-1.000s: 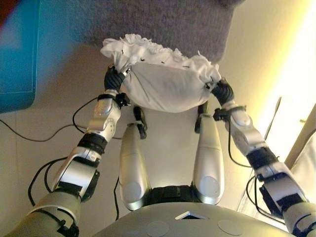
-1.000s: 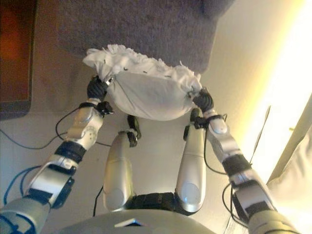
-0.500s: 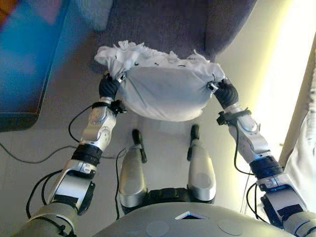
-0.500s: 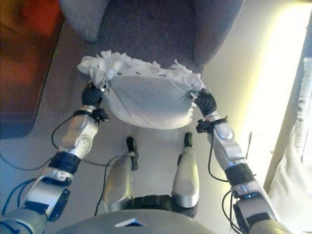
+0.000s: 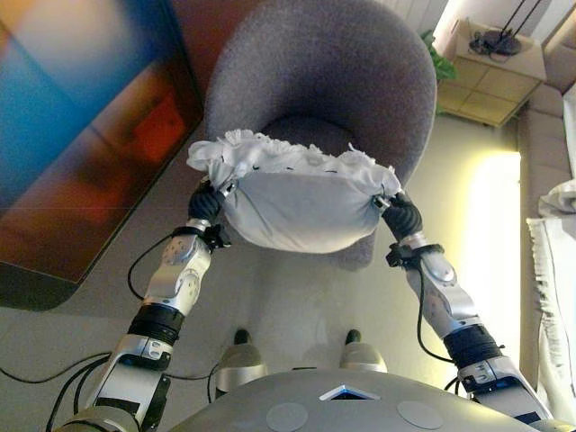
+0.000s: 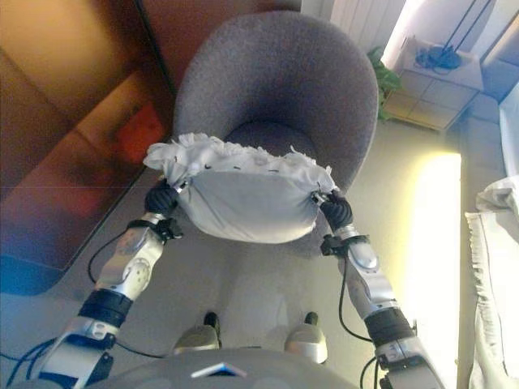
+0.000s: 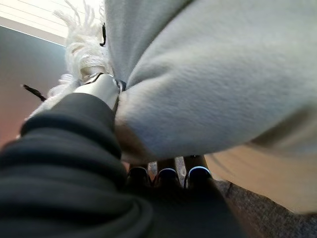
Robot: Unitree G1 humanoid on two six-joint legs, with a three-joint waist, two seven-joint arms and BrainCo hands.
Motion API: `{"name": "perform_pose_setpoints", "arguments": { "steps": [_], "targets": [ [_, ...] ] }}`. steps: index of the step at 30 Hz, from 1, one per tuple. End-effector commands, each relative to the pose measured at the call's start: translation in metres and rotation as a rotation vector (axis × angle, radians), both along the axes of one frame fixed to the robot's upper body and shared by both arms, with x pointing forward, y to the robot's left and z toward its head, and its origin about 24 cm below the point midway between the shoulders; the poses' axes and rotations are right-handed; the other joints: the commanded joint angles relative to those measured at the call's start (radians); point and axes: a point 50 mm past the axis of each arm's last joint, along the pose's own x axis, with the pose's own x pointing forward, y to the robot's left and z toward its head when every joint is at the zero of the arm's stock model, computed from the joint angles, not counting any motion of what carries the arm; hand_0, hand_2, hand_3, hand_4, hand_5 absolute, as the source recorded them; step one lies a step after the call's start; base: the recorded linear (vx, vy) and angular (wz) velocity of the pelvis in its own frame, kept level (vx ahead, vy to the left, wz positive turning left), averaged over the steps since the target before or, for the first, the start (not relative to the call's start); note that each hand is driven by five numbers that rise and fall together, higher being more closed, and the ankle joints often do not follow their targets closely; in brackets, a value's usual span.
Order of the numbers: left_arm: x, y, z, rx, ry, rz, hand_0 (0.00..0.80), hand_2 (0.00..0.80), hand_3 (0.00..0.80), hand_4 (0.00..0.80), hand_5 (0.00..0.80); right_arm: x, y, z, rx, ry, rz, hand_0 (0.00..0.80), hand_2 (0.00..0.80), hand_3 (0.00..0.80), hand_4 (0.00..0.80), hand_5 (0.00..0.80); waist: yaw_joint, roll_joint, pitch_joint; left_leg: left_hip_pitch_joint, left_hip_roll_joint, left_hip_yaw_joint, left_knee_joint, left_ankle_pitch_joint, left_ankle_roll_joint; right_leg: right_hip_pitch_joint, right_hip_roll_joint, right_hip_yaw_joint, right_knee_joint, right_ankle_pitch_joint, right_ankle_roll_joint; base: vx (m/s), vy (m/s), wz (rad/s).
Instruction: Pick up the cushion and take it to the sofa
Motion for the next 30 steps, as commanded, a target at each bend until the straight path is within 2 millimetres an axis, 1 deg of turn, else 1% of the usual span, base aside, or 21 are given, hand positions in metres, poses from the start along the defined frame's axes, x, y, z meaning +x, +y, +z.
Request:
{"name": "perform_pose_setpoints", "arguments": {
  "steps": [1, 4, 7, 9, 11, 13, 14, 15, 17, 19, 21, 23, 25, 27, 30],
  "targets": [
    [0.015, -0.03, 0.04, -0.045, -0.21, -0.157, 0.8, 0.8, 0.8, 0.8, 0.8, 0.011, 0.017, 0.036, 0.09, -0.168, 0.068, 0.8, 0.8, 0.8, 0.8, 0.8, -0.007, 0.026, -0.048, 0.011, -0.056, 0.059, 0.026, -0.049, 0.089, -0.023, -0.013, 0.014, 0.132, -0.015, -0.004, 0.012, 0.087, 0.01],
    [0.018, -0.032, 0.04, -0.029, -0.199, -0.158, 0.8, 0.8, 0.8, 0.8, 0.8, 0.011, 0.019, 0.032, 0.096, -0.155, 0.052, 0.8, 0.8, 0.8, 0.8, 0.8, -0.009, 0.024, -0.046, 0.008, -0.081, 0.052, 0.036, -0.065, 0.107, -0.051, -0.032, 0.035, 0.185, 0.023, 0.0, -0.002, 0.13, 0.04],
    [0.022, -0.036, 0.04, -0.002, -0.191, -0.164, 0.8, 0.8, 0.8, 0.8, 0.8, 0.013, 0.02, 0.028, 0.094, -0.141, 0.027, 0.8, 0.8, 0.8, 0.8, 0.8, -0.012, 0.033, -0.04, 0.014, -0.099, 0.042, 0.039, -0.074, 0.128, -0.095, -0.045, 0.061, 0.282, 0.064, -0.002, 0.015, 0.15, 0.05],
    [0.025, -0.038, 0.041, 0.008, -0.188, -0.173, 0.8, 0.8, 0.8, 0.8, 0.8, 0.014, 0.02, 0.028, 0.09, -0.144, 0.004, 0.8, 0.8, 0.8, 0.8, 0.8, -0.016, 0.045, -0.036, 0.016, -0.107, 0.032, 0.037, -0.074, 0.14, -0.132, -0.046, 0.086, 0.372, 0.089, -0.008, 0.015, 0.159, 0.05],
    [0.028, -0.041, 0.041, 0.009, -0.187, -0.182, 0.8, 0.8, 0.8, 0.8, 0.8, 0.015, 0.019, 0.029, 0.097, -0.145, -0.018, 0.8, 0.8, 0.8, 0.8, 0.8, -0.022, 0.06, -0.031, 0.014, -0.109, 0.028, 0.044, -0.077, 0.15, -0.177, -0.036, 0.111, 0.477, 0.108, -0.023, 0.016, 0.156, 0.17],
    [0.029, -0.042, 0.042, 0.002, -0.191, -0.19, 0.8, 0.8, 0.8, 0.8, 0.8, 0.016, 0.019, 0.029, 0.104, -0.146, -0.027, 0.8, 0.8, 0.8, 0.8, 0.8, -0.026, 0.072, -0.025, 0.015, -0.111, 0.026, 0.051, -0.079, 0.157, -0.213, -0.016, 0.129, 0.563, 0.118, -0.034, 0.026, 0.126, 0.34],
    [0.029, -0.043, 0.042, -0.001, -0.191, -0.193, 0.8, 0.8, 0.8, 0.8, 0.8, 0.015, 0.018, 0.029, 0.106, -0.146, -0.031, 0.8, 0.8, 0.8, 0.8, 0.8, -0.031, 0.076, -0.022, 0.018, -0.113, 0.022, 0.052, -0.081, 0.16, -0.232, 0.002, 0.141, 0.595, 0.122, -0.038, 0.047, 0.088, 0.15],
    [0.029, -0.043, 0.042, -0.007, -0.188, -0.195, 0.8, 0.8, 0.8, 0.8, 0.8, 0.015, 0.017, 0.028, 0.106, -0.144, -0.035, 0.8, 0.8, 0.8, 0.8, 0.8, -0.039, 0.076, -0.02, 0.023, -0.119, 0.015, 0.053, -0.084, 0.163, -0.251, 0.029, 0.16, 0.604, 0.129, -0.041, 0.067, 0.06, 0.03],
    [0.028, -0.044, 0.04, -0.013, -0.184, -0.202, 0.8, 0.8, 0.8, 0.8, 0.8, 0.014, 0.014, 0.027, 0.106, -0.135, -0.042, 0.8, 0.8, 0.8, 0.8, 0.8, -0.053, 0.069, -0.017, 0.034, -0.133, 0.003, 0.057, -0.092, 0.167, -0.276, 0.059, 0.178, 0.582, 0.142, -0.04, 0.107, 0.016, 0.08],
    [0.027, -0.045, 0.039, -0.01, -0.18, -0.206, 0.8, 0.8, 0.8, 0.8, 0.8, 0.011, 0.011, 0.024, 0.112, -0.129, -0.043, 0.8, 0.8, 0.8, 0.8, 0.8, -0.072, 0.058, -0.014, 0.044, -0.147, -0.003, 0.069, -0.105, 0.17, -0.295, 0.083, 0.195, 0.51, 0.151, -0.039, 0.163, -0.057, 0.2],
    [0.027, -0.048, 0.039, -0.009, -0.176, -0.212, 0.8, 0.8, 0.8, 0.8, 0.8, 0.009, 0.008, 0.02, 0.122, -0.121, -0.049, 0.8, 0.8, 0.8, 0.8, 0.8, -0.096, 0.036, -0.008, 0.055, -0.164, -0.014, 0.096, -0.132, 0.167, -0.321, 0.098, 0.217, 0.376, 0.159, -0.031, 0.26, -0.143, 0.34],
    [0.027, -0.054, 0.039, -0.007, -0.176, -0.232, 0.8, 0.8, 0.8, 0.8, 0.8, 0.01, 0.006, 0.019, 0.13, -0.115, -0.062, 0.8, 0.8, 0.8, 0.8, 0.8, -0.119, 0.017, 0.001, 0.068, -0.175, -0.03, 0.127, -0.171, 0.167, -0.355, 0.105, 0.241, 0.251, 0.173, -0.017, 0.308, -0.136, 0.46],
    [0.026, -0.058, 0.038, -0.005, -0.177, -0.247, 0.8, 0.8, 0.8, 0.8, 0.8, 0.011, 0.004, 0.02, 0.135, -0.114, -0.065, 0.8, 0.8, 0.8, 0.8, 0.8, -0.136, 0.008, 0.006, 0.084, -0.178, -0.041, 0.142, -0.202, 0.168, -0.381, 0.109, 0.258, 0.158, 0.191, -0.006, 0.31, -0.085, 0.89],
    [0.025, -0.059, 0.036, -0.002, -0.17, -0.248, 0.8, 0.8, 0.8, 0.8, 0.8, 0.01, 0.002, 0.02, 0.137, -0.11, -0.059, 0.8, 0.8, 0.8, 0.8, 0.8, -0.15, 0.007, 0.012, 0.109, -0.173, -0.039, 0.153, -0.226, 0.17, -0.396, 0.117, 0.243, 0.084, 0.199, -0.001, 0.317, -0.058, 0.3],
    [0.024, -0.055, 0.034, 0.001, -0.159, -0.241, 0.8, 0.8, 0.8, 0.8, 0.8, 0.007, 0.0, 0.02, 0.136, -0.106, -0.048, 0.8, 0.8, 0.8, 0.8, 0.8, -0.167, 0.0, 0.018, 0.146, -0.171, -0.025, 0.17, -0.257, 0.178, -0.421, 0.128, 0.226, 0.055, 0.215, -0.002, 0.323, -0.038, -0.15]
  ]
}}
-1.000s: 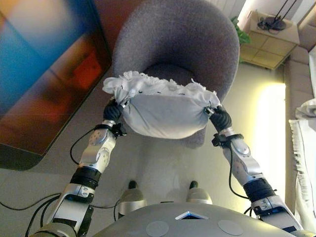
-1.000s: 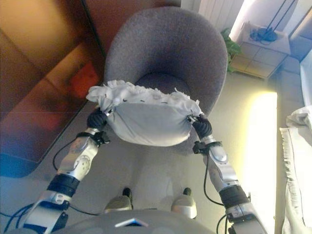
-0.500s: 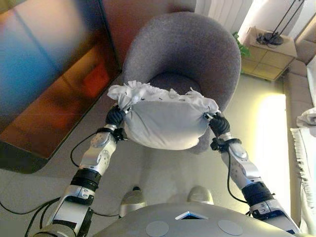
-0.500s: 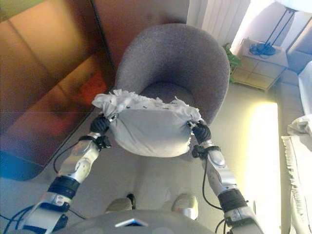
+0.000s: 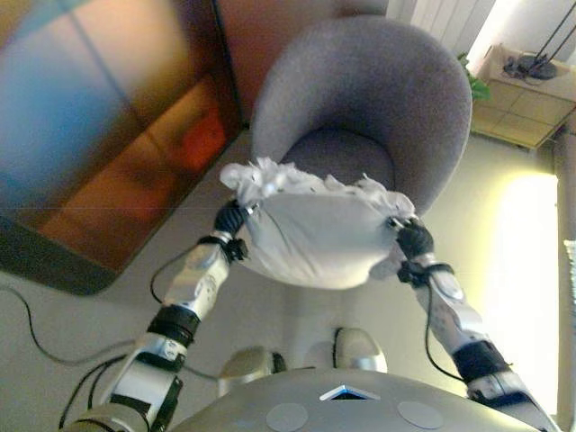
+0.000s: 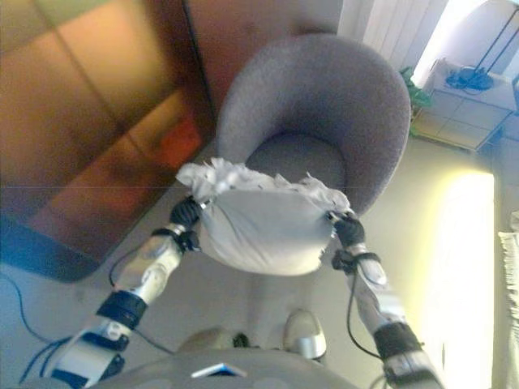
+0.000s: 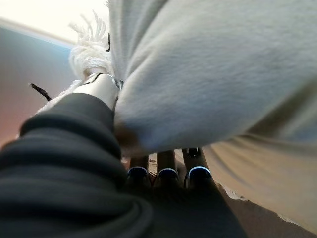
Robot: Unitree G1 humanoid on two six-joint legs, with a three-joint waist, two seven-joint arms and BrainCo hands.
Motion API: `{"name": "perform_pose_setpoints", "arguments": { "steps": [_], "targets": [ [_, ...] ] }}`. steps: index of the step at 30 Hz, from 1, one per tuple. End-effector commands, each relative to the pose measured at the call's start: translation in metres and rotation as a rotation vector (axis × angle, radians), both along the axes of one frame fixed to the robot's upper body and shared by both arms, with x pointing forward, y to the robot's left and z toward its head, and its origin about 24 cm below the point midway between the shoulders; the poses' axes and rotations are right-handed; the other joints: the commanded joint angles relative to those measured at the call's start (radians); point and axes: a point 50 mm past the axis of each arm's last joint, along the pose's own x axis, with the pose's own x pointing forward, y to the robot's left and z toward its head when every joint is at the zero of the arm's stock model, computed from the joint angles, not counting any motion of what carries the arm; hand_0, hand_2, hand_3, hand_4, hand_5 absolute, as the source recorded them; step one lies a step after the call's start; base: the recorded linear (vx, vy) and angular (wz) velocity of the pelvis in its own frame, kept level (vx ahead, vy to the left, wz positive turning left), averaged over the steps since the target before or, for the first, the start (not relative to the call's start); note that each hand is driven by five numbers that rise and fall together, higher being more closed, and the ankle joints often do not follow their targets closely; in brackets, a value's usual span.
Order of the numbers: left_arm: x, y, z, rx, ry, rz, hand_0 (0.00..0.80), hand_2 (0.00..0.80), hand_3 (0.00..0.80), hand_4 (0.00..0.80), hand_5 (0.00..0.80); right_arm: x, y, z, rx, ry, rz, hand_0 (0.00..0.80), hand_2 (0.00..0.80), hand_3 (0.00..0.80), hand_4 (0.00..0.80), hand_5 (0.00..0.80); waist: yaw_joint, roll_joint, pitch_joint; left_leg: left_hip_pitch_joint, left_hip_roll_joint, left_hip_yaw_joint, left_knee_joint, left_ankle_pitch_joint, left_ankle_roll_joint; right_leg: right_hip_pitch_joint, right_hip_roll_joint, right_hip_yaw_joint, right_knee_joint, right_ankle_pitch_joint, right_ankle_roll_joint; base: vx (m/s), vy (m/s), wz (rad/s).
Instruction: Pick up the cushion and take it to the sofa
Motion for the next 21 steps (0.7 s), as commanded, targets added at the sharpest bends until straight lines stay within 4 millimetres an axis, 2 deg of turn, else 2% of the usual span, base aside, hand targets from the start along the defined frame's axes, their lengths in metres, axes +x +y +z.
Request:
{"name": "perform_pose_setpoints", "arguments": {
  "steps": [1, 4, 5, 8, 9, 11, 13, 14, 16, 18, 19, 21],
  "targets": [
    [0.024, -0.027, 0.058, -0.054, -0.285, -0.143, 0.8, 0.8, 0.8, 0.8, 0.8, 0.027, 0.026, 0.049, 0.114, -0.268, 0.084, 0.8, 0.8, 0.8, 0.8, 0.8, -0.019, -0.013, -0.048, 0.111, -0.019, -0.016, -0.084, -0.02, -0.028, -0.111, -0.005, 0.002, -0.422, 0.408, 0.005, 0.325, -0.033, -0.06],
    [0.021, -0.024, 0.058, -0.061, -0.287, -0.149, 0.8, 0.8, 0.8, 0.8, 0.8, 0.026, 0.025, 0.048, 0.098, -0.27, 0.088, 0.8, 0.8, 0.8, 0.8, 0.8, -0.021, -0.029, -0.055, 0.128, -0.028, -0.004, -0.056, -0.058, -0.017, -0.097, -0.005, -0.009, -0.369, 0.422, -0.002, 0.308, -0.051, 0.21],
    [0.02, -0.024, 0.058, -0.065, -0.287, -0.144, 0.8, 0.8, 0.8, 0.8, 0.8, 0.025, 0.025, 0.048, 0.096, -0.27, 0.091, 0.8, 0.8, 0.8, 0.8, 0.8, -0.019, -0.03, -0.065, 0.129, -0.031, 0.0, -0.053, -0.061, -0.016, -0.07, -0.003, -0.012, -0.369, 0.4, -0.008, 0.301, -0.077, 0.36],
    [0.019, -0.024, 0.06, -0.078, -0.29, -0.148, 0.8, 0.8, 0.8, 0.8, 0.8, 0.026, 0.025, 0.053, 0.092, -0.281, 0.09, 0.8, 0.8, 0.8, 0.8, 0.8, -0.027, -0.021, -0.094, 0.144, 0.006, 0.024, -0.016, -0.024, -0.049, -0.034, 0.002, -0.006, -0.364, 0.383, -0.029, 0.33, -0.095, 0.37],
    [0.018, -0.021, 0.059, -0.087, -0.283, -0.143, 0.8, 0.8, 0.8, 0.8, 0.8, 0.026, 0.025, 0.054, 0.094, -0.279, 0.09, 0.8, 0.8, 0.8, 0.8, 0.8, -0.032, -0.014, -0.106, 0.157, 0.025, 0.033, -0.016, -0.002, -0.058, -0.025, 0.012, -0.002, -0.348, 0.364, -0.037, 0.363, -0.107, 0.36],
    [0.016, -0.017, 0.057, -0.092, -0.281, -0.137, 0.8, 0.8, 0.8, 0.8, 0.8, 0.026, 0.025, 0.056, 0.092, -0.277, 0.1, 0.8, 0.8, 0.8, 0.8, 0.8, -0.047, 0.008, -0.129, 0.17, 0.075, 0.04, -0.008, 0.107, -0.097, -0.004, 0.058, 0.031, -0.331, 0.312, -0.059, 0.339, -0.097, 0.25],
    [0.016, -0.016, 0.059, -0.096, -0.292, -0.123, 0.8, 0.8, 0.8, 0.8, 0.8, 0.025, 0.025, 0.057, 0.087, -0.273, 0.115, 0.8, 0.8, 0.8, 0.8, 0.8, -0.055, 0.018, -0.143, 0.158, 0.113, 0.049, 0.04, 0.187, -0.13, 0.026, 0.089, 0.045, -0.332, 0.277, -0.083, 0.303, -0.116, -0.17],
    [0.018, -0.015, 0.062, -0.111, -0.3, -0.111, 0.8, 0.8, 0.8, 0.8, 0.8, 0.024, 0.023, 0.056, 0.076, -0.27, 0.127, 0.8, 0.8, 0.8, 0.8, 0.8, -0.06, 0.019, -0.152, 0.146, 0.14, 0.058, 0.101, 0.245, -0.156, 0.041, 0.102, 0.044, -0.333, 0.262, -0.099, 0.282, -0.147, -0.39],
    [0.019, -0.015, 0.065, -0.123, -0.312, -0.1, 0.8, 0.8, 0.8, 0.8, 0.8, 0.023, 0.021, 0.055, 0.062, -0.266, 0.143, 0.8, 0.8, 0.8, 0.8, 0.8, -0.058, 0.01, -0.156, 0.099, 0.159, 0.05, 0.23, 0.292, -0.174, 0.064, 0.109, 0.04, -0.327, 0.239, -0.125, 0.265, -0.162, -0.34],
    [0.02, -0.017, 0.066, -0.133, -0.318, -0.099, 0.8, 0.8, 0.8, 0.8, 0.8, 0.023, 0.019, 0.054, 0.061, -0.264, 0.146, 0.8, 0.8, 0.8, 0.8, 0.8, -0.047, -0.009, -0.153, 0.025, 0.162, 0.034, 0.371, 0.299, -0.169, 0.092, 0.108, 0.039, -0.32, 0.221, -0.148, 0.249, -0.167, -0.24],
    [0.019, -0.018, 0.066, -0.135, -0.32, -0.104, 0.8, 0.8, 0.8, 0.8, 0.8, 0.022, 0.018, 0.053, 0.067, -0.264, 0.144, 0.8, 0.8, 0.8, 0.8, 0.8, -0.039, -0.021, -0.15, -0.024, 0.176, 0.034, 0.425, 0.287, -0.161, 0.112, 0.107, 0.039, -0.319, 0.211, -0.158, 0.245, -0.15, -0.21],
    [0.017, -0.021, 0.066, -0.135, -0.323, -0.115, 0.8, 0.8, 0.8, 0.8, 0.8, 0.021, 0.018, 0.052, 0.071, -0.267, 0.135, 0.8, 0.8, 0.8, 0.8, 0.8, -0.025, -0.035, -0.143, -0.076, 0.185, 0.035, 0.422, 0.258, -0.138, 0.14, 0.107, 0.038, -0.322, 0.198, -0.165, 0.177, -0.064, -0.14]
  ]
}}
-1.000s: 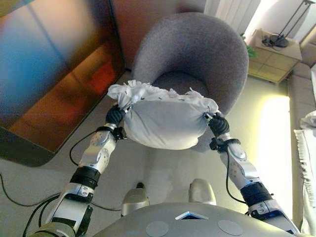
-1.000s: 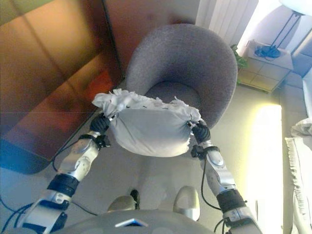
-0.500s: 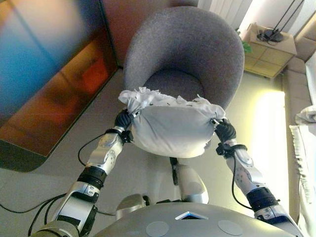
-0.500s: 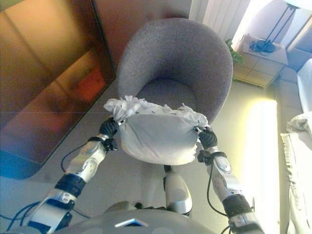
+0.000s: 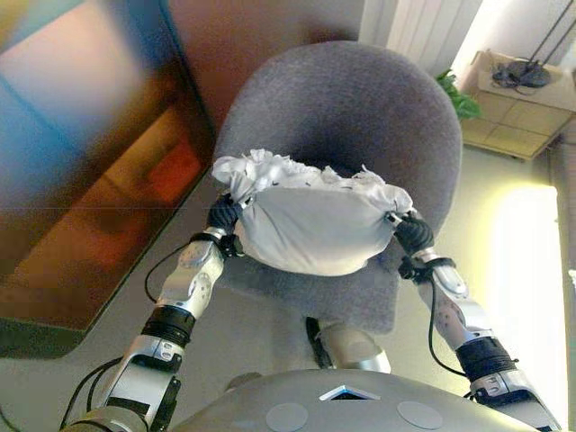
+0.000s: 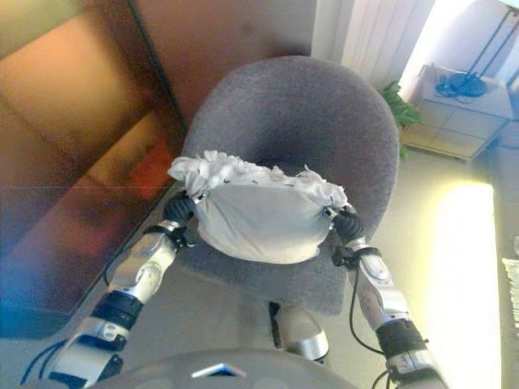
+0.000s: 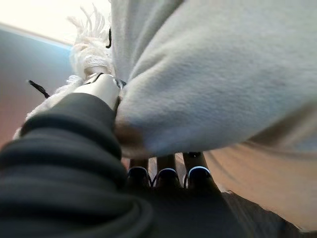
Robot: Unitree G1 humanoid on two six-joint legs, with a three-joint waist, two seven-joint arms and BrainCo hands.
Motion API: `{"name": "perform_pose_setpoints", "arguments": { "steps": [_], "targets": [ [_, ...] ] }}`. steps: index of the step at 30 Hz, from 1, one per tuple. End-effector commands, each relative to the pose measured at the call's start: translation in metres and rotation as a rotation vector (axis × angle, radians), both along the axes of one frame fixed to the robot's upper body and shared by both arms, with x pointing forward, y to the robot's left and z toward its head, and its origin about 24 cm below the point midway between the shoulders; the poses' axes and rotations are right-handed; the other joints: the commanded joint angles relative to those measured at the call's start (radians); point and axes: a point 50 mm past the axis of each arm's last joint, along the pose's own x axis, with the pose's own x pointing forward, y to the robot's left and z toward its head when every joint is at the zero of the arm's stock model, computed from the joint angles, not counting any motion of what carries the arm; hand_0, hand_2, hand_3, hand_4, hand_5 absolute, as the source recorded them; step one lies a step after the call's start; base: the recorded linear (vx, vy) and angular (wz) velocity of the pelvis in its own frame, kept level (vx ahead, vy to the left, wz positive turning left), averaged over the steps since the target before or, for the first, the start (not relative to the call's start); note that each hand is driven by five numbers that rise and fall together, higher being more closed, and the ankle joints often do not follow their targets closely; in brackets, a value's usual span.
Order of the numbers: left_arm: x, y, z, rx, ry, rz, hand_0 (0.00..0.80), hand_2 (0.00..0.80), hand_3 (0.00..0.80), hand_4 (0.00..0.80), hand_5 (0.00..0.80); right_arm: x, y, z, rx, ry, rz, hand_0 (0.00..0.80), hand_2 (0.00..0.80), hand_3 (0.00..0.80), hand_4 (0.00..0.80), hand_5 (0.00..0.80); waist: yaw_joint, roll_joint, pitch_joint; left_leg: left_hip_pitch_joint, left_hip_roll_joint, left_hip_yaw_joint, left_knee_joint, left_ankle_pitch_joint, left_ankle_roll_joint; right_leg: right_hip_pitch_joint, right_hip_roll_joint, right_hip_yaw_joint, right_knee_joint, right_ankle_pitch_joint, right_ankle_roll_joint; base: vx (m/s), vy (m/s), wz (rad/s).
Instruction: Pick up the cushion and take it to the sofa
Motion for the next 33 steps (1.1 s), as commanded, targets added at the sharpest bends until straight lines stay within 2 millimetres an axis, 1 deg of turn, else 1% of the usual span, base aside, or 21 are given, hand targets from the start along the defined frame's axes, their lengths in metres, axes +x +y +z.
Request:
{"name": "perform_pose_setpoints", "arguments": {
  "steps": [1, 2, 3, 4, 5, 6, 7, 10, 12, 13, 15, 17, 19, 22, 25, 27, 30, 31, 33],
  "targets": [
    [0.015, -0.02, 0.056, -0.066, -0.281, -0.128, 0.8, 0.8, 0.8, 0.8, 0.8, 0.013, 0.022, 0.038, 0.082, -0.222, 0.092, 0.8, 0.8, 0.8, 0.8, 0.8, 0.02, -0.073, -0.048, -0.07, 0.002, 0.042, -0.056, 0.145, 0.057, 0.084, -0.074, 0.011, -0.098, 0.052, 0.097, 0.154, 0.031, -0.05],
    [0.016, -0.02, 0.058, -0.065, -0.284, -0.132, 0.8, 0.8, 0.8, 0.8, 0.8, 0.014, 0.022, 0.04, 0.08, -0.228, 0.088, 0.8, 0.8, 0.8, 0.8, 0.8, 0.027, -0.069, -0.039, -0.065, 0.012, 0.037, -0.127, 0.144, 0.059, 0.102, -0.064, 0.01, -0.102, 0.038, 0.099, 0.157, 0.064, 0.0],
    [0.016, -0.02, 0.059, -0.065, -0.286, -0.135, 0.8, 0.8, 0.8, 0.8, 0.8, 0.015, 0.021, 0.042, 0.079, -0.231, 0.082, 0.8, 0.8, 0.8, 0.8, 0.8, 0.03, -0.072, -0.04, -0.068, 0.009, 0.03, -0.185, 0.154, 0.06, 0.105, -0.065, 0.012, -0.107, 0.034, 0.103, 0.157, 0.122, 0.02],
    [0.018, -0.02, 0.061, -0.066, -0.289, -0.137, 0.8, 0.8, 0.8, 0.8, 0.8, 0.017, 0.02, 0.045, 0.077, -0.234, 0.074, 0.8, 0.8, 0.8, 0.8, 0.8, 0.038, -0.066, -0.038, -0.078, 0.011, 0.01, -0.279, 0.174, 0.053, 0.116, -0.061, 0.018, -0.108, 0.018, 0.109, 0.153, 0.135, 0.01],
    [0.02, -0.02, 0.062, -0.068, -0.292, -0.137, 0.8, 0.8, 0.8, 0.8, 0.8, 0.02, 0.019, 0.047, 0.076, -0.237, 0.069, 0.8, 0.8, 0.8, 0.8, 0.8, 0.047, -0.06, -0.034, -0.091, 0.013, -0.008, -0.346, 0.19, 0.043, 0.129, -0.059, 0.025, -0.108, 0.004, 0.116, 0.157, 0.135, 0.0],
    [0.021, -0.021, 0.063, -0.071, -0.293, -0.137, 0.8, 0.8, 0.8, 0.8, 0.8, 0.021, 0.018, 0.049, 0.076, -0.238, 0.066, 0.8, 0.8, 0.8, 0.8, 0.8, 0.051, -0.058, -0.029, -0.093, 0.013, -0.018, -0.378, 0.197, 0.037, 0.14, -0.061, 0.029, -0.108, -0.005, 0.121, 0.178, 0.138, -0.08],
    [0.023, -0.021, 0.064, -0.076, -0.293, -0.132, 0.8, 0.8, 0.8, 0.8, 0.8, 0.023, 0.017, 0.05, 0.073, -0.237, 0.064, 0.8, 0.8, 0.8, 0.8, 0.8, 0.061, -0.048, -0.029, -0.109, 0.016, -0.039, -0.458, 0.208, 0.024, 0.158, -0.065, 0.035, -0.107, -0.025, 0.131, 0.184, 0.121, -0.19],
    [0.025, -0.022, 0.063, -0.073, -0.294, -0.115, 0.8, 0.8, 0.8, 0.8, 0.8, 0.024, 0.018, 0.051, 0.063, -0.227, 0.081, 0.8, 0.8, 0.8, 0.8, 0.8, 0.077, -0.03, -0.023, -0.121, 0.015, -0.072, -0.583, 0.214, 0.007, 0.198, -0.077, 0.051, -0.103, -0.061, 0.148, 0.198, 0.131, -0.33],
    [0.025, -0.02, 0.062, -0.07, -0.289, -0.108, 0.8, 0.8, 0.8, 0.8, 0.8, 0.024, 0.019, 0.05, 0.054, -0.219, 0.099, 0.8, 0.8, 0.8, 0.8, 0.8, 0.085, -0.02, -0.022, -0.122, 0.011, -0.081, -0.637, 0.213, 0.004, 0.218, -0.084, 0.056, -0.099, -0.079, 0.152, 0.195, 0.13, -0.31],
    [0.025, -0.018, 0.061, -0.068, -0.286, -0.104, 0.8, 0.8, 0.8, 0.8, 0.8, 0.023, 0.02, 0.05, 0.046, -0.216, 0.11, 0.8, 0.8, 0.8, 0.8, 0.8, 0.089, -0.013, -0.022, -0.123, 0.012, -0.078, -0.666, 0.221, 0.0, 0.23, -0.087, 0.056, -0.097, -0.09, 0.156, 0.206, 0.15, -0.35],
    [0.025, -0.015, 0.059, -0.071, -0.28, -0.1, 0.8, 0.8, 0.8, 0.8, 0.8, 0.023, 0.02, 0.048, 0.03, -0.215, 0.12, 0.8, 0.8, 0.8, 0.8, 0.8, 0.092, -0.002, -0.022, -0.136, 0.014, -0.057, -0.668, 0.229, -0.006, 0.245, -0.093, 0.049, -0.084, -0.113, 0.16, 0.162, 0.146, -0.42],
    [0.027, -0.014, 0.058, -0.08, -0.275, -0.099, 0.8, 0.8, 0.8, 0.8, 0.8, 0.024, 0.021, 0.047, 0.027, -0.215, 0.118, 0.8, 0.8, 0.8, 0.8, 0.8, 0.088, 0.004, -0.025, -0.139, 0.013, -0.032, -0.641, 0.207, -0.002, 0.24, -0.109, 0.029, -0.064, -0.127, 0.167, 0.125, 0.146, -0.78],
    [0.027, -0.014, 0.057, -0.078, -0.271, -0.108, 0.8, 0.8, 0.8, 0.8, 0.8, 0.025, 0.02, 0.047, 0.041, -0.216, 0.103, 0.8, 0.8, 0.8, 0.8, 0.8, 0.088, 0.009, -0.026, -0.127, 0.005, -0.023, -0.64, 0.192, 0.003, 0.226, -0.128, 0.009, -0.041, -0.129, 0.177, 0.112, 0.15, -0.59],
    [0.026, -0.014, 0.057, -0.061, -0.275, -0.115, 0.8, 0.8, 0.8, 0.8, 0.8, 0.026, 0.022, 0.049, 0.063, -0.219, 0.106, 0.8, 0.8, 0.8, 0.8, 0.8, 0.092, 0.01, -0.023, -0.113, -0.013, -0.024, -0.627, 0.165, 0.014, 0.206, -0.152, -0.005, -0.017, -0.121, 0.191, 0.098, 0.149, -0.05],
    [0.026, -0.012, 0.055, -0.052, -0.265, -0.103, 0.8, 0.8, 0.8, 0.8, 0.8, 0.028, 0.029, 0.047, 0.067, -0.22, 0.112, 0.8, 0.8, 0.8, 0.8, 0.8, 0.112, 0.002, -0.019, -0.12, -0.041, -0.025, -0.594, 0.132, 0.035, 0.187, -0.187, -0.031, 0.02, -0.103, 0.213, 0.074, 0.128, -0.1],
    [0.027, -0.011, 0.054, -0.032, -0.257, -0.103, 0.8, 0.8, 0.8, 0.8, 0.8, 0.03, 0.034, 0.047, 0.083, -0.226, 0.101, 0.8, 0.8, 0.8, 0.8, 0.8, 0.13, -0.004, -0.015, -0.123, -0.06, -0.02, -0.582, 0.115, 0.057, 0.159, -0.215, -0.061, 0.085, -0.073, 0.232, 0.064, 0.108, -0.1],
    [0.026, -0.009, 0.051, -0.006, -0.241, -0.112, 0.8, 0.8, 0.8, 0.8, 0.8, 0.034, 0.042, 0.048, 0.135, -0.231, 0.073, 0.8, 0.8, 0.8, 0.8, 0.8, 0.154, -0.001, -0.009, -0.107, -0.079, -0.008, -0.579, 0.097, 0.077, 0.104, -0.24, -0.09, 0.212, -0.026, 0.23, 0.089, 0.104, -0.36],
    [0.026, -0.008, 0.05, -0.006, -0.234, -0.109, 0.8, 0.8, 0.8, 0.8, 0.8, 0.034, 0.043, 0.047, 0.141, -0.228, 0.069, 0.8, 0.8, 0.8, 0.8, 0.8, 0.158, -0.001, -0.009, -0.101, -0.082, -0.006, -0.581, 0.096, 0.078, 0.096, -0.247, -0.095, 0.221, -0.017, 0.228, 0.112, 0.055, -0.44],
    [0.027, -0.006, 0.05, -0.016, -0.213, -0.094, 0.8, 0.8, 0.8, 0.8, 0.8, 0.034, 0.047, 0.043, 0.143, -0.217, 0.065, 0.8, 0.8, 0.8, 0.8, 0.8, 0.17, -0.003, -0.012, -0.089, -0.09, -0.004, -0.584, 0.092, 0.072, 0.098, -0.281, -0.122, 0.162, 0.003, 0.22, 0.119, -0.023, -0.22]
  ]
}}
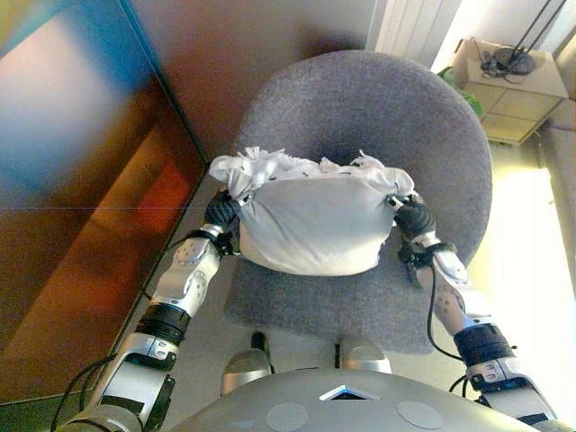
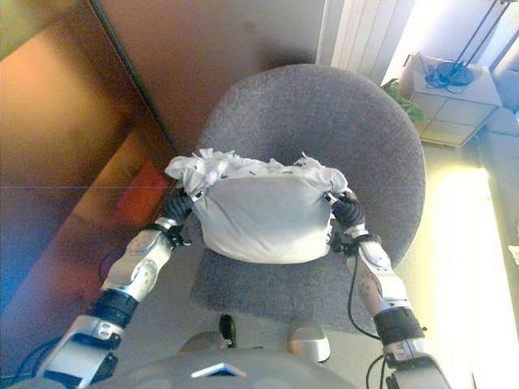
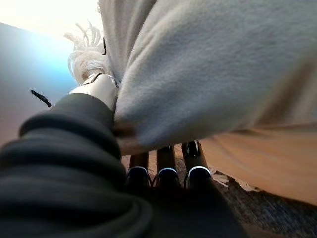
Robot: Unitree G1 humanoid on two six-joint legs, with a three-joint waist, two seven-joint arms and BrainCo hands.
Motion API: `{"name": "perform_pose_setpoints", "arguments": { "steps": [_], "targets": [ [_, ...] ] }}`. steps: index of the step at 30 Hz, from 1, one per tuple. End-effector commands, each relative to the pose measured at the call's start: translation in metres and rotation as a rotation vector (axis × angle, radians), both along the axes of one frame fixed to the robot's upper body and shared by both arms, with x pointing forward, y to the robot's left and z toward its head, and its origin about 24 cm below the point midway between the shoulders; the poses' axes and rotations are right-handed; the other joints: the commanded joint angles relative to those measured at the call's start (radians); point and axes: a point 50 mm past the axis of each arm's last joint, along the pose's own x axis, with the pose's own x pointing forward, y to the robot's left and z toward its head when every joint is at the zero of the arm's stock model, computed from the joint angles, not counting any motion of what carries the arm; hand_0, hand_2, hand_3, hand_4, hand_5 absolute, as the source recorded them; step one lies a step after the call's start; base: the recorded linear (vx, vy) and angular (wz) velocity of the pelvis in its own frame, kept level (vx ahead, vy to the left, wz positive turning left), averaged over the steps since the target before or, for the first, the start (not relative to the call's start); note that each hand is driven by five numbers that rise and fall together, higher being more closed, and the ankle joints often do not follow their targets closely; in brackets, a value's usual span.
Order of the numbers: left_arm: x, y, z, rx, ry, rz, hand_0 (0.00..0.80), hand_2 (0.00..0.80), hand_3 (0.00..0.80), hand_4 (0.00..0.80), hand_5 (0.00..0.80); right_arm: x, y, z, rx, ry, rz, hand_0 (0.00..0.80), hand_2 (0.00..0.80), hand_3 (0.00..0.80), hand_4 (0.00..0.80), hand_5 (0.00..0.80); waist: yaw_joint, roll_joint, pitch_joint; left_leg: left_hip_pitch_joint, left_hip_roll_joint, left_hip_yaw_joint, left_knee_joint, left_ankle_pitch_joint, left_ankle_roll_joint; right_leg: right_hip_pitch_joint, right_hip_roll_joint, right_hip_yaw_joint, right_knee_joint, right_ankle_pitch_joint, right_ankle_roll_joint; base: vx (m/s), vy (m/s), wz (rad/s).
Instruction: Pick up the cushion and take it to the sofa
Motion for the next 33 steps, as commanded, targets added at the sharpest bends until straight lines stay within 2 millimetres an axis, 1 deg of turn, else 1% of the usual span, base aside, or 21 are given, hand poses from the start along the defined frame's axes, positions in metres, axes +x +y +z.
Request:
{"name": "perform_pose_setpoints", "arguments": {
  "steps": [1, 3, 4, 5, 6, 7, 8, 9, 10, 11, 12, 14, 15, 17, 20, 21, 23, 28, 33],
  "targets": [
    [0.026, -0.021, 0.042, -0.076, -0.184, -0.073, 0.8, 0.8, 0.8, 0.8, 0.8, 0.013, 0.033, 0.022, 0.108, -0.155, 0.062, 0.8, 0.8, 0.8, 0.8, 0.8, 0.03, -0.008, -0.06, -0.079, 0.003, -0.053, 0.13, -0.09, 0.02, -0.016, -0.093, -0.052, 0.107, 0.11, 0.039, 0.102, -0.113, -0.15],
    [0.029, -0.025, 0.045, -0.064, -0.187, -0.07, 0.8, 0.8, 0.8, 0.8, 0.8, 0.017, 0.032, 0.021, 0.087, -0.155, 0.061, 0.8, 0.8, 0.8, 0.8, 0.8, 0.032, -0.019, -0.056, -0.089, 0.011, -0.058, 0.156, -0.1, 0.001, -0.007, -0.115, -0.046, -0.007, 0.129, 0.048, 0.069, -0.185, -0.23],
    [0.033, -0.027, 0.048, -0.054, -0.196, -0.065, 0.8, 0.8, 0.8, 0.8, 0.8, 0.022, 0.032, 0.023, 0.081, -0.156, 0.056, 0.8, 0.8, 0.8, 0.8, 0.8, 0.029, -0.032, -0.048, -0.1, 0.02, -0.054, 0.184, -0.117, -0.009, -0.021, -0.129, -0.027, -0.048, 0.166, 0.063, 0.054, -0.237, -0.03],
    [0.034, -0.027, 0.051, -0.05, -0.202, -0.061, 0.8, 0.8, 0.8, 0.8, 0.8, 0.027, 0.032, 0.025, 0.083, -0.154, 0.049, 0.8, 0.8, 0.8, 0.8, 0.8, 0.024, -0.043, -0.033, -0.107, 0.031, -0.051, 0.218, -0.135, -0.011, -0.05, -0.127, 0.007, -0.023, 0.192, 0.068, 0.035, -0.215, 0.18],
    [0.036, -0.026, 0.055, -0.05, -0.214, -0.055, 0.8, 0.8, 0.8, 0.8, 0.8, 0.033, 0.03, 0.029, 0.079, -0.162, 0.046, 0.8, 0.8, 0.8, 0.8, 0.8, 0.03, -0.044, -0.019, -0.131, 0.06, -0.061, 0.251, -0.139, -0.022, -0.054, -0.122, 0.008, -0.012, 0.157, 0.078, 0.003, -0.223, 0.28],
    [0.038, -0.027, 0.058, -0.044, -0.225, -0.051, 0.8, 0.8, 0.8, 0.8, 0.8, 0.04, 0.027, 0.035, 0.076, -0.17, 0.037, 0.8, 0.8, 0.8, 0.8, 0.8, 0.04, -0.05, -0.003, -0.161, 0.091, -0.066, 0.293, -0.142, -0.036, -0.051, -0.124, -0.009, -0.006, 0.138, 0.083, -0.035, -0.235, 0.25],
    [0.041, -0.03, 0.062, -0.039, -0.233, -0.043, 0.8, 0.8, 0.8, 0.8, 0.8, 0.047, 0.027, 0.042, 0.076, -0.185, 0.031, 0.8, 0.8, 0.8, 0.8, 0.8, 0.048, -0.054, 0.013, -0.202, 0.12, -0.074, 0.335, -0.141, -0.05, -0.056, -0.117, -0.013, 0.011, 0.116, 0.087, -0.043, -0.262, 0.23],
    [0.044, -0.032, 0.065, -0.035, -0.239, -0.042, 0.8, 0.8, 0.8, 0.8, 0.8, 0.051, 0.027, 0.048, 0.074, -0.201, 0.023, 0.8, 0.8, 0.8, 0.8, 0.8, 0.054, -0.057, 0.022, -0.234, 0.138, -0.079, 0.357, -0.138, -0.059, -0.063, -0.11, -0.023, 0.025, 0.1, 0.088, -0.03, -0.202, 0.28],
    [0.045, -0.033, 0.067, -0.037, -0.241, -0.039, 0.8, 0.8, 0.8, 0.8, 0.8, 0.054, 0.027, 0.051, 0.074, -0.212, 0.016, 0.8, 0.8, 0.8, 0.8, 0.8, 0.057, -0.058, 0.027, -0.252, 0.146, -0.084, 0.366, -0.134, -0.064, -0.068, -0.107, -0.031, 0.032, 0.092, 0.087, -0.025, -0.174, 0.29],
    [0.048, -0.035, 0.071, -0.046, -0.243, -0.038, 0.8, 0.8, 0.8, 0.8, 0.8, 0.058, 0.026, 0.06, 0.073, -0.237, -0.003, 0.8, 0.8, 0.8, 0.8, 0.8, 0.062, -0.06, 0.037, -0.281, 0.159, -0.089, 0.373, -0.125, -0.072, -0.078, -0.102, -0.045, 0.041, 0.081, 0.086, -0.038, -0.131, 0.25],
    [0.05, -0.036, 0.074, -0.053, -0.247, -0.041, 0.8, 0.8, 0.8, 0.8, 0.8, 0.061, 0.024, 0.065, 0.073, -0.252, -0.015, 0.8, 0.8, 0.8, 0.8, 0.8, 0.062, -0.061, 0.042, -0.297, 0.166, -0.086, 0.373, -0.118, -0.078, -0.085, -0.1, -0.055, 0.043, 0.077, 0.086, -0.094, -0.122, 0.22],
    [0.056, -0.041, 0.081, -0.071, -0.259, -0.054, 0.8, 0.8, 0.8, 0.8, 0.8, 0.07, 0.02, 0.081, 0.06, -0.3, -0.035, 0.8, 0.8, 0.8, 0.8, 0.8, 0.058, -0.06, 0.063, -0.335, 0.193, -0.061, 0.363, -0.087, -0.093, -0.103, -0.099, -0.09, 0.048, 0.068, 0.082, -0.121, -0.058, 0.29],
    [0.06, -0.049, 0.084, -0.084, -0.256, -0.072, 0.8, 0.8, 0.8, 0.8, 0.8, 0.075, 0.018, 0.089, 0.04, -0.313, -0.045, 0.8, 0.8, 0.8, 0.8, 0.8, 0.056, -0.057, 0.077, -0.355, 0.205, -0.049, 0.356, -0.067, -0.102, -0.111, -0.101, -0.106, 0.057, 0.059, 0.078, -0.059, -0.021, 0.5],
    [0.064, -0.059, 0.084, -0.089, -0.225, -0.068, 0.8, 0.8, 0.8, 0.8, 0.8, 0.084, 0.016, 0.095, 0.021, -0.297, -0.04, 0.8, 0.8, 0.8, 0.8, 0.8, 0.058, -0.059, 0.088, -0.379, 0.202, -0.076, 0.351, -0.053, -0.111, -0.121, -0.103, -0.11, 0.065, 0.052, 0.076, 0.012, -0.026, 0.62],
    [0.073, -0.066, 0.086, -0.06, -0.215, -0.042, 0.8, 0.8, 0.8, 0.8, 0.8, 0.102, 0.013, 0.108, 0.05, -0.27, -0.056, 0.8, 0.8, 0.8, 0.8, 0.8, 0.066, -0.073, 0.102, -0.412, 0.197, -0.105, 0.349, -0.042, -0.116, -0.14, -0.101, -0.111, 0.065, 0.054, 0.074, 0.001, -0.058, 0.22],
    [0.074, -0.067, 0.087, -0.059, -0.217, -0.037, 0.8, 0.8, 0.8, 0.8, 0.8, 0.104, 0.013, 0.11, 0.054, -0.269, -0.062, 0.8, 0.8, 0.8, 0.8, 0.8, 0.067, -0.075, 0.104, -0.418, 0.197, -0.109, 0.351, -0.041, -0.117, -0.144, -0.1, -0.112, 0.065, 0.055, 0.074, -0.021, -0.063, 0.1],
    [0.078, -0.068, 0.097, -0.055, -0.241, -0.034, 0.8, 0.8, 0.8, 0.8, 0.8, 0.112, 0.01, 0.122, 0.058, -0.289, -0.086, 0.8, 0.8, 0.8, 0.8, 0.8, 0.079, -0.084, 0.123, -0.458, 0.192, -0.131, 0.363, -0.038, -0.122, -0.161, -0.099, -0.112, 0.057, 0.063, 0.076, -0.04, -0.064, 0.15],
    [0.08, -0.074, 0.112, -0.08, -0.285, -0.058, 0.8, 0.8, 0.8, 0.8, 0.8, 0.121, 0.004, 0.142, 0.049, -0.327, -0.11, 0.8, 0.8, 0.8, 0.8, 0.8, 0.095, -0.094, 0.147, -0.527, 0.179, -0.162, 0.411, -0.049, -0.123, -0.185, -0.107, -0.114, 0.053, 0.073, 0.08, 0.003, -0.015, 0.09],
    [0.082, -0.081, 0.119, -0.096, -0.277, -0.079, 0.8, 0.8, 0.8, 0.8, 0.8, 0.133, -0.005, 0.155, 0.053, -0.298, -0.166, 0.8, 0.8, 0.8, 0.8, 0.8, 0.11, -0.101, 0.154, -0.57, 0.173, -0.176, 0.452, -0.064, -0.128, -0.188, -0.116, -0.116, 0.033, 0.085, 0.089, 0.053, 0.032, 0.03]
  ]
}}
